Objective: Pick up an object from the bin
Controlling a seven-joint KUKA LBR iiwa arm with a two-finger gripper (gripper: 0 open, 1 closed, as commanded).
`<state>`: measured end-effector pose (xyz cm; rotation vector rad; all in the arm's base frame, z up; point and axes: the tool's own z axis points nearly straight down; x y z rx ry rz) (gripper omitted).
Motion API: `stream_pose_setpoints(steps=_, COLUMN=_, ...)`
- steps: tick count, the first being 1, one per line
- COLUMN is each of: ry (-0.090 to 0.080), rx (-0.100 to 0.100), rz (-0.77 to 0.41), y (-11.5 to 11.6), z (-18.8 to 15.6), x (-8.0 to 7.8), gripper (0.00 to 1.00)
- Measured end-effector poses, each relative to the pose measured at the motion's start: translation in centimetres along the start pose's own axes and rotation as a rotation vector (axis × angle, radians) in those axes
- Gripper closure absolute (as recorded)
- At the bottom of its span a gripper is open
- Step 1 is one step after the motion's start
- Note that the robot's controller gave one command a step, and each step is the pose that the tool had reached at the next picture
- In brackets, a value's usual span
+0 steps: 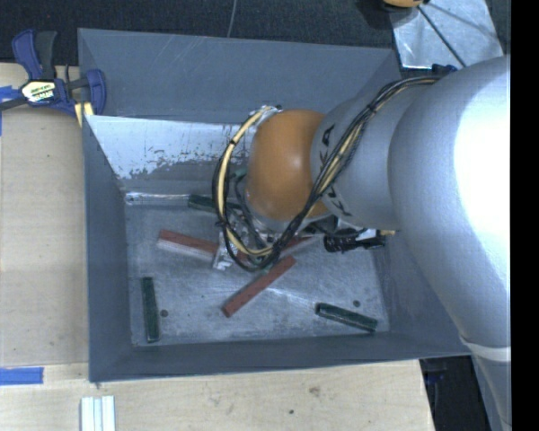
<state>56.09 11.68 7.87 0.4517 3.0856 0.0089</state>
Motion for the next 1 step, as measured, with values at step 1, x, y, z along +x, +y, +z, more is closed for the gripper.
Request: stream_pose_setpoints(steps=1, ry=0.019, rx=0.007, rz=-0.033, y=2.57, z=-13.61, x=0.31, gripper=1.00)
